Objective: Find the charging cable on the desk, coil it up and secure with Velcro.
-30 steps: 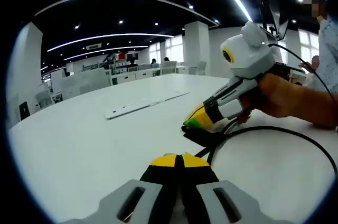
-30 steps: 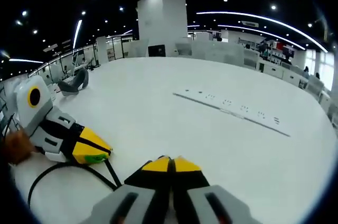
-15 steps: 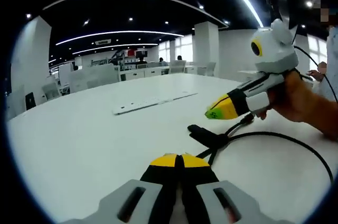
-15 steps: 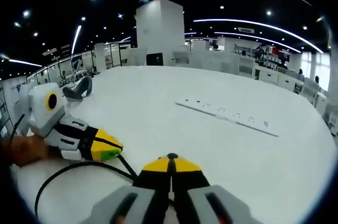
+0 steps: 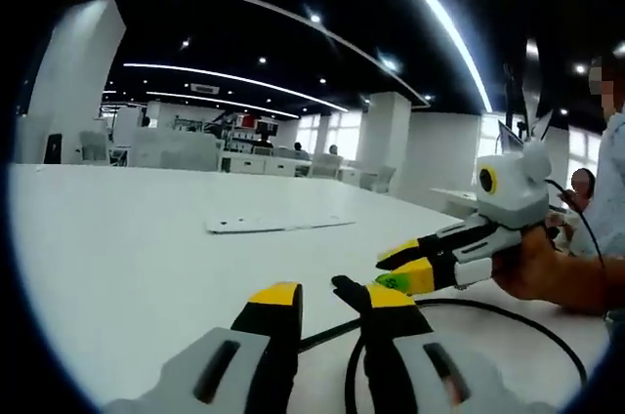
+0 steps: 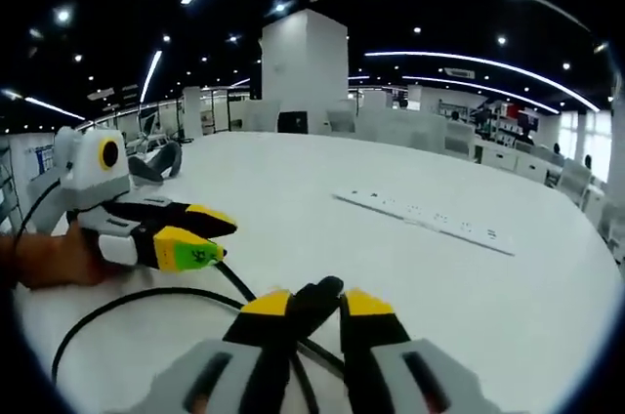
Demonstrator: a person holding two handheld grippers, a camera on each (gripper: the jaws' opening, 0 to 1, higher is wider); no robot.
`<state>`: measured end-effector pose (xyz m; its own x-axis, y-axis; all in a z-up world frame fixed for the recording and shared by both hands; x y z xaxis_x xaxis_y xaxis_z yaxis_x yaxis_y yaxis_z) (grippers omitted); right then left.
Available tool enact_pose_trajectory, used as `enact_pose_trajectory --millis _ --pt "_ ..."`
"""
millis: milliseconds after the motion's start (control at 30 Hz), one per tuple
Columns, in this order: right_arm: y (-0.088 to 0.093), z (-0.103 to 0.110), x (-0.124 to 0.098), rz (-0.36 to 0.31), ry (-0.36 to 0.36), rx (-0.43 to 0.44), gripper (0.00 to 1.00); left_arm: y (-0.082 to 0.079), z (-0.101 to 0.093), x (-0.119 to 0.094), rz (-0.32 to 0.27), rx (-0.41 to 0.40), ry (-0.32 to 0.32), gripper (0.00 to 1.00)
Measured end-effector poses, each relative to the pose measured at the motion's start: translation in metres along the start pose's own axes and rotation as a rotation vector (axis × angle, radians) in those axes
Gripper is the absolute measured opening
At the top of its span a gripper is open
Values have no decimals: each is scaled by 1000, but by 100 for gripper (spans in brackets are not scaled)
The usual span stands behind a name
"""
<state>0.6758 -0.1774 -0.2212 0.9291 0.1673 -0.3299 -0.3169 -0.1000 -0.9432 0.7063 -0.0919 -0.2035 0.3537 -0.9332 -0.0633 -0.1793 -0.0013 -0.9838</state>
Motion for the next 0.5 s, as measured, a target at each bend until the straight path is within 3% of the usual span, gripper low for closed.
enact_pose_trajectory --millis 167,300,333,367,433,500 --pt "-1 -4 -2 -12 20 -1 33 0 1 -1 -1 -17 -10 27" --pt "-4 -5 -7 -20 28 15 34 -2 3 -3 -8 -36 -28 26" --pt "-4 -5 -9 -22 33 13 34 -3 4 -5 -8 -49 -36 26" --pt "-4 -3 -13 -24 36 16 34 -5 4 -7 -16 -114 -50 26" --pt "-7 1 -16 -31 32 19 34 -11 -5 -9 -18 -195 -23 26" --pt "-8 9 -22 -42 50 -4 35 -17 -10 -13 -22 -176 -34 26"
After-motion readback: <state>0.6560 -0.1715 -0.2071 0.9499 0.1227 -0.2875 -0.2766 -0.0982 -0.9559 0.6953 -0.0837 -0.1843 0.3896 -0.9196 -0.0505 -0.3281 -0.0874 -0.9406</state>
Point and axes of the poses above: the point that each gripper's makers call its tool centre point, and the gripper's own axes: x roughly forward along the fingers, z roughly to its left, y roughly out of its underside, the point moved 1 cm from there along -x, roughly backward along the fingers, and after that the axes turned 4 degrees about -z, right-handed, at the moved point
